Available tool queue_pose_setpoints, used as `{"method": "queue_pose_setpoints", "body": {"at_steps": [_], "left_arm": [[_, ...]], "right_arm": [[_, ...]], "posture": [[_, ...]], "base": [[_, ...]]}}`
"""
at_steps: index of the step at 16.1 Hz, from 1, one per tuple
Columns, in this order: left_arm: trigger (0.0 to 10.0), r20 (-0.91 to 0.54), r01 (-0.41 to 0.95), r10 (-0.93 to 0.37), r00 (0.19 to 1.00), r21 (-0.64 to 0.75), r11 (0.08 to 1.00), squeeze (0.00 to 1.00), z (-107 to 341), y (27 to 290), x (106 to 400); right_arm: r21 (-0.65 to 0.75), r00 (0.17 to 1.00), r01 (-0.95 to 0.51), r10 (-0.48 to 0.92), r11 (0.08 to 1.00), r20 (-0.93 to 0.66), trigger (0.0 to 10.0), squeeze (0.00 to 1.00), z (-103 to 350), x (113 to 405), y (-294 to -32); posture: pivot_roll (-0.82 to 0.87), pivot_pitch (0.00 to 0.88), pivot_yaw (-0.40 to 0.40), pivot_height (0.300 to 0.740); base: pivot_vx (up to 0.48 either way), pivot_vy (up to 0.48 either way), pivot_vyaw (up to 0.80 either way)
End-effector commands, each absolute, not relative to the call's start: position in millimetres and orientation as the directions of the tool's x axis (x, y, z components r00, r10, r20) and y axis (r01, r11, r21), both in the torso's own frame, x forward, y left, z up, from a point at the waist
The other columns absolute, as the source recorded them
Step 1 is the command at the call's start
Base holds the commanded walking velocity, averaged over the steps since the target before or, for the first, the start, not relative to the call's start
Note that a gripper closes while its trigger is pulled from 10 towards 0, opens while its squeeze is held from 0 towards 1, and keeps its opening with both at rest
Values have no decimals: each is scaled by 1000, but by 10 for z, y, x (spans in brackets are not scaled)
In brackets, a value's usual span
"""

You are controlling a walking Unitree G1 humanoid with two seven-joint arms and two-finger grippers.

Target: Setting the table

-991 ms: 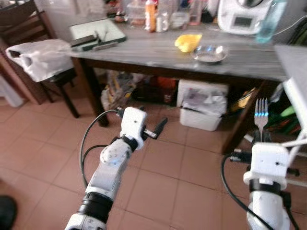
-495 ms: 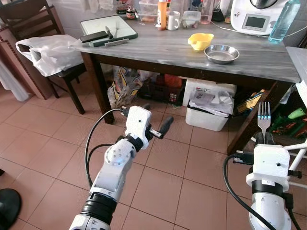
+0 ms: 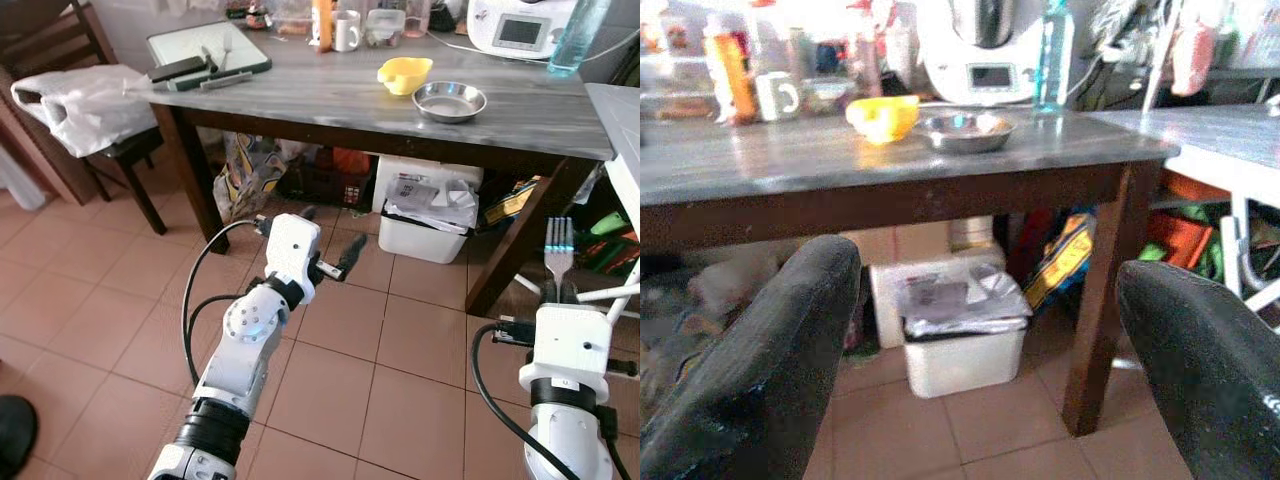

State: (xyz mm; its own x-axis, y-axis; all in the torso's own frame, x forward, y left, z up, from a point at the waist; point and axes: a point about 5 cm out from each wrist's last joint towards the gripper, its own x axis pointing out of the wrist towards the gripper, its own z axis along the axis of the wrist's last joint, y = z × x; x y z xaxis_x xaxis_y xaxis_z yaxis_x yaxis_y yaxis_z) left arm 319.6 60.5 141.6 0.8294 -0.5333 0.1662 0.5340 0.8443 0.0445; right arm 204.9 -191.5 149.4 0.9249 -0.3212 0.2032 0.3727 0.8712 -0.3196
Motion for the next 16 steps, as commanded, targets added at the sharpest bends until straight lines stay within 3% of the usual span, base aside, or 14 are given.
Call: {"method": "queue_pose_setpoints", "body": {"at_steps": [1,7,11,13,16], "left_arm": [[10000,168,529,-526,834,32,848,0,1419,630,3180],[10000,176,488,-480,859,2,873,0,1441,628,3258],[10000,122,474,-470,874,-9,880,0,1300,711,3241],[10000,45,430,-428,903,-79,899,0,1162,759,3261],[10000,76,454,-449,890,-62,889,0,1191,759,3242]], "right_arm": [[-323,928,359,-300,876,219,10000,0,1544,2065,-1891],[-329,912,392,-316,859,261,10000,0,1638,2099,-1946],[-326,906,414,-349,850,241,10000,0,1597,2028,-1974],[-310,906,418,-364,854,217,10000,0,1529,2035,-1943],[-328,921,379,-316,866,230,10000,0,1567,2089,-1847]], "posture": [[-48,119,10,740],[-75,99,12,740],[-82,101,11,740],[-77,97,5,740],[-67,105,-10,740]], "base": [[0,0,0],[0,0,0],[0,0,-644],[0,0,-800],[0,0,-800]]}}
